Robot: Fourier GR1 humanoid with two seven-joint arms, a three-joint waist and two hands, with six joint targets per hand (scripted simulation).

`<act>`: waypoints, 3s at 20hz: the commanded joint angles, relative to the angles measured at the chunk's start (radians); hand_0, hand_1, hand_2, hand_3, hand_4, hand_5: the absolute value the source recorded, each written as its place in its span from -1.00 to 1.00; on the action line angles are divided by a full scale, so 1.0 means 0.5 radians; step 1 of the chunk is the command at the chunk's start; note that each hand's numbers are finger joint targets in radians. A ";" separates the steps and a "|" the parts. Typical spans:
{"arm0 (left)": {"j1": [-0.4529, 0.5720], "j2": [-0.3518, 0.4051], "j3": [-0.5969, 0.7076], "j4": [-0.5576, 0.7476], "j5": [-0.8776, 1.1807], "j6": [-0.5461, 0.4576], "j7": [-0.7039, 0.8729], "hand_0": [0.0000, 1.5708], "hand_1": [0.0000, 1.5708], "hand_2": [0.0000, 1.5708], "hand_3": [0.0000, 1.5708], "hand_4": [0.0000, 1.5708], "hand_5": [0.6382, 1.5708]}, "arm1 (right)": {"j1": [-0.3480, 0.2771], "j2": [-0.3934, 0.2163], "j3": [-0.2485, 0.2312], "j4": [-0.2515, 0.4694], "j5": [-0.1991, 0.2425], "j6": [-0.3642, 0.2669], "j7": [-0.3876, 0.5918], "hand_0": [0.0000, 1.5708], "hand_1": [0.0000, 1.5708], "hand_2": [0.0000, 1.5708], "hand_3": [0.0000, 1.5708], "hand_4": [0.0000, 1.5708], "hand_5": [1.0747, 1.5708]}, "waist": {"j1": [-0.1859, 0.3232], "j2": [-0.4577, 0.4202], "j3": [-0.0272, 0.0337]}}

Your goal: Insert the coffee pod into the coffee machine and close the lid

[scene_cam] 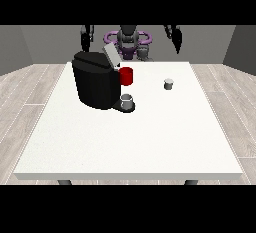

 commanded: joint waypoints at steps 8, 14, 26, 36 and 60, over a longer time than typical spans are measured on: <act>-0.028 0.184 0.081 0.015 0.033 -0.257 -0.279 -1.00 -1.00 -1.00 -1.00 -0.59 1.00 | -0.013 0.156 -0.195 0.048 0.016 -0.304 -0.196 -1.00 -1.00 -1.00 -1.00 -0.86 1.00 | -0.107 0.007 -0.024; -0.242 0.422 0.281 0.344 -0.046 -0.325 -0.296 -1.00 -1.00 -1.00 -1.00 -1.00 1.00 | -0.069 0.140 -0.129 -0.044 -0.028 -0.213 -0.200 -1.00 -1.00 -1.00 -1.00 -0.66 1.00 | -0.241 0.116 -0.026; -0.739 0.561 0.409 1.047 -0.114 -0.379 -0.221 -1.00 -1.00 -1.00 -1.00 -1.00 1.00 | -0.250 0.176 -0.056 -0.077 0.016 -0.264 -0.206 -1.00 -1.00 -1.00 -1.00 -0.70 1.00 | -0.367 0.372 -0.026; -0.919 0.610 0.305 1.395 -0.367 -0.368 -0.298 -1.00 -1.00 -1.00 -1.00 -1.00 1.00 | -0.301 0.139 -0.147 0.104 -0.024 -0.283 -0.150 -1.00 -1.00 -1.00 -1.00 -0.49 1.00 | -0.327 0.375 -0.026; -1.105 0.553 0.102 1.904 -1.009 0.184 -0.561 -0.11 -0.11 0.06 -0.25 -1.00 1.00 | -0.492 0.062 -0.151 0.233 0.002 -0.292 -0.006 -1.00 -1.00 -1.00 -1.00 -0.39 1.00 | -0.375 0.445 -0.027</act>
